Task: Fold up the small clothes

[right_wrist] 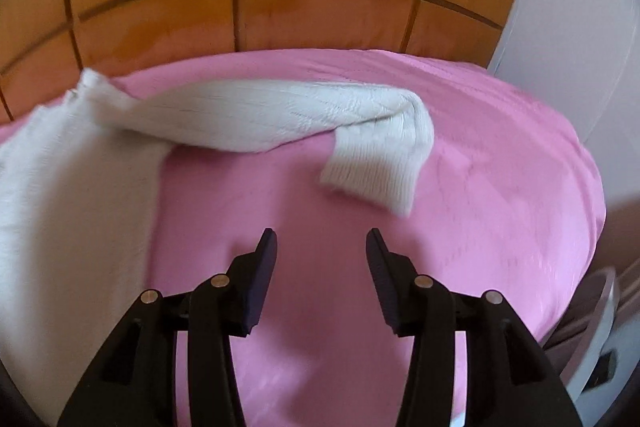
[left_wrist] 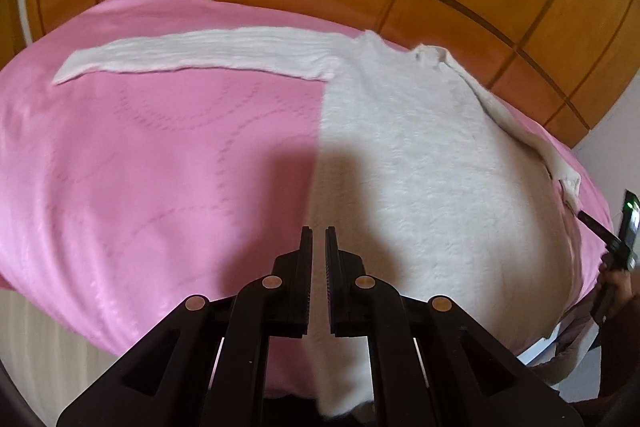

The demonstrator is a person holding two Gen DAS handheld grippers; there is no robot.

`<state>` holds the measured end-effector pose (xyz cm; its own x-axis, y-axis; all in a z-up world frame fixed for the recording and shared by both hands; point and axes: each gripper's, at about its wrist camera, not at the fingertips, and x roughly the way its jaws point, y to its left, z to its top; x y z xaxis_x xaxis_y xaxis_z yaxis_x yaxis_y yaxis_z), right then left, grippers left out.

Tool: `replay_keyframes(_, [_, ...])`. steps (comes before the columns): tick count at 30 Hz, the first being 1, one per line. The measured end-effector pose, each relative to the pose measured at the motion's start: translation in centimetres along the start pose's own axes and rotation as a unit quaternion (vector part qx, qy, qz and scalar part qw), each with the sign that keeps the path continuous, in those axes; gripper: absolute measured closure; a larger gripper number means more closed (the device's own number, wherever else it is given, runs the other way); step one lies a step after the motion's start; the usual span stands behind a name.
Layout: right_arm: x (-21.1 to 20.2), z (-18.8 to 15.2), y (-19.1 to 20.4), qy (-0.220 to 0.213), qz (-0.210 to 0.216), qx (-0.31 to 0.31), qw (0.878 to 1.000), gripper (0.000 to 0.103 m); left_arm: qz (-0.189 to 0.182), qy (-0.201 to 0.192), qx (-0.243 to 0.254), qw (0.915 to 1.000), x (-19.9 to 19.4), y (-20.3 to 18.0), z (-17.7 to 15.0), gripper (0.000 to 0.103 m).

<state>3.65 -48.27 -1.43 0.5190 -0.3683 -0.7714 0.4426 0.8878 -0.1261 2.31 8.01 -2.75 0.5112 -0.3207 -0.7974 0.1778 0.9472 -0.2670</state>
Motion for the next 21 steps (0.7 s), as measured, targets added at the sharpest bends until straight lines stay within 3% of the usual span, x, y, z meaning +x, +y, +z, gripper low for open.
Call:
replay_keyframes(2, [2.2,1.0,0.2,0.003,-0.037,-0.030,0.999,0.058,-0.004,0.001,0.009,1.0000,0.5,-1.1,0.3,0.085])
replay_keyframes(3, [3.0,1.3,0.1,0.008,-0.043,-0.034,0.998,0.058,-0.009,0.000,0.012,0.9999,0.7,-1.6,0.4,0.062])
replay_keyframes(4, [4.1,1.6,-0.1,0.019,-0.041,-0.035,0.998,0.058,-0.011,-0.004,0.012,0.9999,0.7,-1.9,0.4,0.053])
replay_keyframes(5, [5.1,1.8,-0.5,0.030,-0.042,-0.034,0.998,0.060,-0.012,-0.012,0.012,0.9998,0.7,-2.4,0.5,0.052])
replay_keyframes(9, [7.6,2.9,-1.6,0.055,-0.050,-0.031,0.997,0.095,-0.011,-0.013,0.020,0.9997,1.7,-3.8,1.0,0.052])
replay_keyframes(11, [6.9,3.4,-1.8,0.057,-0.046,-0.027,0.997,0.096,-0.014,-0.010,0.022,0.9996,2.3,-4.3,1.3,0.052])
replay_keyframes(17, [-3.4,5.7,-1.9,-0.012,0.029,-0.040,0.999,0.099,-0.022,0.007,0.040,0.9989,4.9,-5.8,2.4,0.052])
replay_keyframes(21, [-12.1,7.8,-2.9,-0.090,0.070,-0.042,0.993,0.101,-0.022,0.012,0.047,0.9986,6.4,-6.5,3.4,0.052])
